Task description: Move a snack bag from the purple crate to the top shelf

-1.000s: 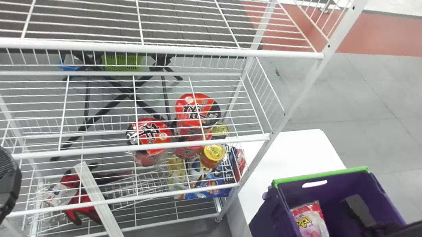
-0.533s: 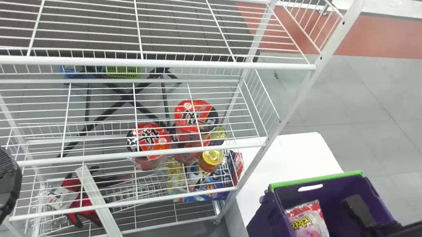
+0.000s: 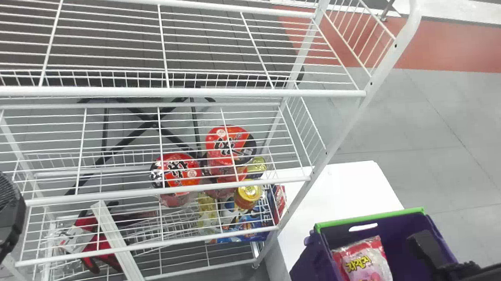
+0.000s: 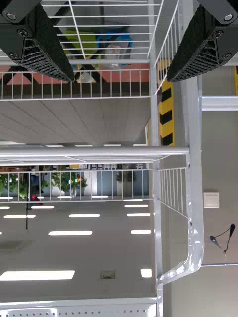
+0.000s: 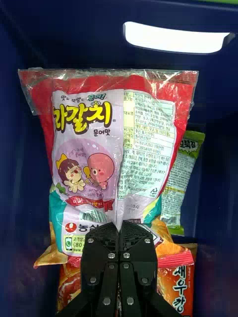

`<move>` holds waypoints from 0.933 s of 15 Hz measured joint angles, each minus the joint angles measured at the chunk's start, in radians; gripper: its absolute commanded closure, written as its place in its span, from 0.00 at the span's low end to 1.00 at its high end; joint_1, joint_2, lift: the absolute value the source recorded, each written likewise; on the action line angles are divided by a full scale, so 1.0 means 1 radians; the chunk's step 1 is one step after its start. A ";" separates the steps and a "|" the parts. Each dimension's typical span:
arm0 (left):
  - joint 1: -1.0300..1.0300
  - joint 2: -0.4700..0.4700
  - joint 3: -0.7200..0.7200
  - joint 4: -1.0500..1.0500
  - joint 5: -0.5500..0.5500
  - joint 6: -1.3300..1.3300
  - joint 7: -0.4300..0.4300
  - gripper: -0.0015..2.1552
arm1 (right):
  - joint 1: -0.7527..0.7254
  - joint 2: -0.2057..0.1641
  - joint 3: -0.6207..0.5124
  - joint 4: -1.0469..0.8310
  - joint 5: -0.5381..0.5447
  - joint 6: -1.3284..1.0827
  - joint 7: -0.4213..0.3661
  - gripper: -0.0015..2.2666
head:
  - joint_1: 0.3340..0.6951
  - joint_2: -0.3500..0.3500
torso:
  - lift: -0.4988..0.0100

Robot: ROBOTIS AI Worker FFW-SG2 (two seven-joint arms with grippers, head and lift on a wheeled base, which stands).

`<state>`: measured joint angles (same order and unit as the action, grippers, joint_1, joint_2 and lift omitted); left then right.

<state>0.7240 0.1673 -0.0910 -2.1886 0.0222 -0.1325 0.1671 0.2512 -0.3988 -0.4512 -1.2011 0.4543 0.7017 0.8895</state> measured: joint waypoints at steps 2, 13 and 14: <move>0.000 0.000 -0.001 0.000 0.000 0.000 0.000 0.06 | 0.000 0.000 0.000 0.000 0.000 0.000 0.000 0.67 | 1.00 0.00 | 0.55; -0.013 0.001 -0.005 0.001 -0.001 0.032 -0.001 0.06 | 0.000 -0.005 -0.007 0.001 0.000 0.000 -0.001 0.67 | 1.00 0.00 | 0.63; -0.015 0.000 -0.006 0.002 -0.001 0.034 -0.001 0.06 | 0.000 -0.005 -0.007 0.002 0.000 -0.001 -0.002 0.67 | 1.00 0.00 | 0.64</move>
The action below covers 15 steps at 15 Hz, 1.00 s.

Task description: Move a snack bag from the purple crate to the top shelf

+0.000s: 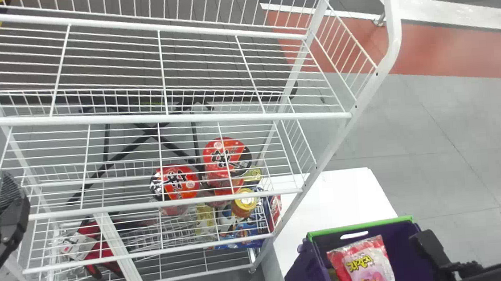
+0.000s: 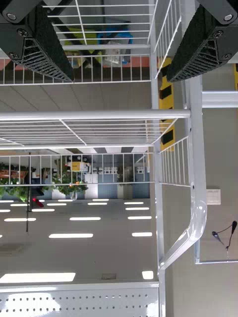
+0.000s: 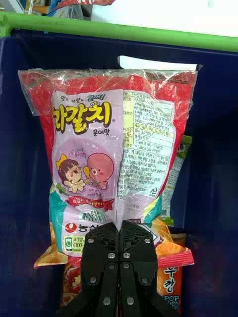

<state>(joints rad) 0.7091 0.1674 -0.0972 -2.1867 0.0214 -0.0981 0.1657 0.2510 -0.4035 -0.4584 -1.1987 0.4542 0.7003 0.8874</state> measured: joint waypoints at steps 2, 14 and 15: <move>-0.004 0.000 -0.002 0.003 0.000 0.002 0.000 0.06 | 0.000 -0.001 0.000 0.003 0.000 -0.004 -0.003 0.67 | 1.00 0.00 | 0.66; -0.015 0.001 -0.004 0.010 0.000 0.005 -0.002 0.06 | -0.001 0.005 -0.005 0.014 -0.004 -0.024 -0.023 0.67 | 1.00 0.00 | 0.75; -0.015 0.001 -0.003 0.010 0.001 0.005 -0.001 0.06 | -0.001 0.007 -0.005 0.014 -0.005 -0.028 -0.026 0.67 | 1.00 0.00 | 0.76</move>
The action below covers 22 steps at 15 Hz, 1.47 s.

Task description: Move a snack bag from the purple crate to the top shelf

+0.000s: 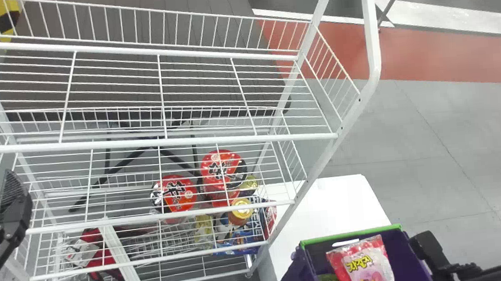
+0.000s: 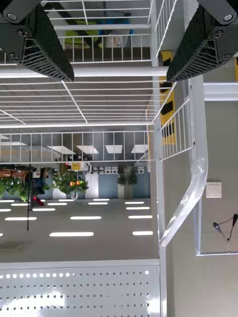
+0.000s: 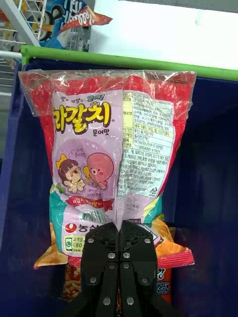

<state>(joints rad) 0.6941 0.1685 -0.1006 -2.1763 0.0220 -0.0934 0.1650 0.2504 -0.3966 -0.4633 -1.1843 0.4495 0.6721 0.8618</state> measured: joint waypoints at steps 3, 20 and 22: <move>0.000 0.000 0.002 0.005 0.001 -0.002 0.001 0.06 | 0.000 0.004 0.000 0.005 0.000 -0.013 -0.009 0.67 | 1.00 0.00 | 0.78; 0.008 0.001 0.001 -0.010 -0.002 -0.002 -0.001 0.06 | 0.000 0.005 -0.009 0.011 -0.003 -0.025 0.002 0.67 | 1.00 0.00 | 0.91; 0.011 0.002 0.001 -0.013 -0.003 -0.002 -0.001 0.06 | 0.000 0.003 -0.009 0.011 -0.008 -0.025 0.003 0.67 | 1.00 0.00 | 0.93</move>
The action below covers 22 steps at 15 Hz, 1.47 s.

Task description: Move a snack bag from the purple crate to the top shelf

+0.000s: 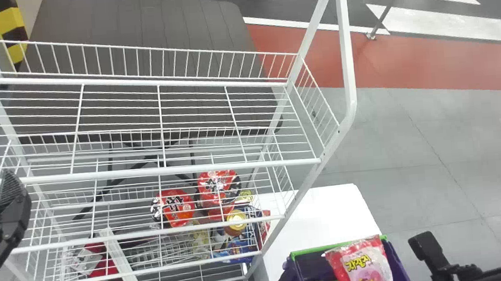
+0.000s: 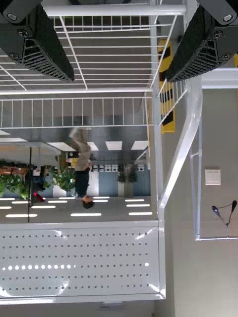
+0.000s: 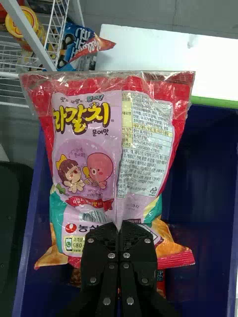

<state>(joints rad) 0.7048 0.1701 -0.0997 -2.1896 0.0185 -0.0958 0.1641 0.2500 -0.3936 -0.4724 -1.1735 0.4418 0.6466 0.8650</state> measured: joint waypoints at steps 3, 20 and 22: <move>0.001 0.000 0.001 -0.001 -0.001 0.000 0.000 0.06 | 0.000 -0.001 -0.001 0.000 -0.005 -0.002 0.000 0.67 | 1.00 0.00 | 0.95; 0.005 -0.003 -0.003 -0.001 -0.008 0.000 0.003 0.06 | 0.069 0.053 -0.071 -0.185 -0.055 0.127 0.116 0.69 | 1.00 0.00 | 0.98; 0.006 -0.003 -0.007 -0.001 -0.014 0.004 0.009 0.06 | 0.107 0.086 -0.149 -0.308 -0.107 0.153 0.199 0.69 | 1.00 0.00 | 0.98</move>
<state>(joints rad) 0.7104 0.1672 -0.1071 -2.1904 0.0044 -0.0922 0.1734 0.3568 -0.3077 -0.6213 -1.4811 0.3343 0.7992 1.0637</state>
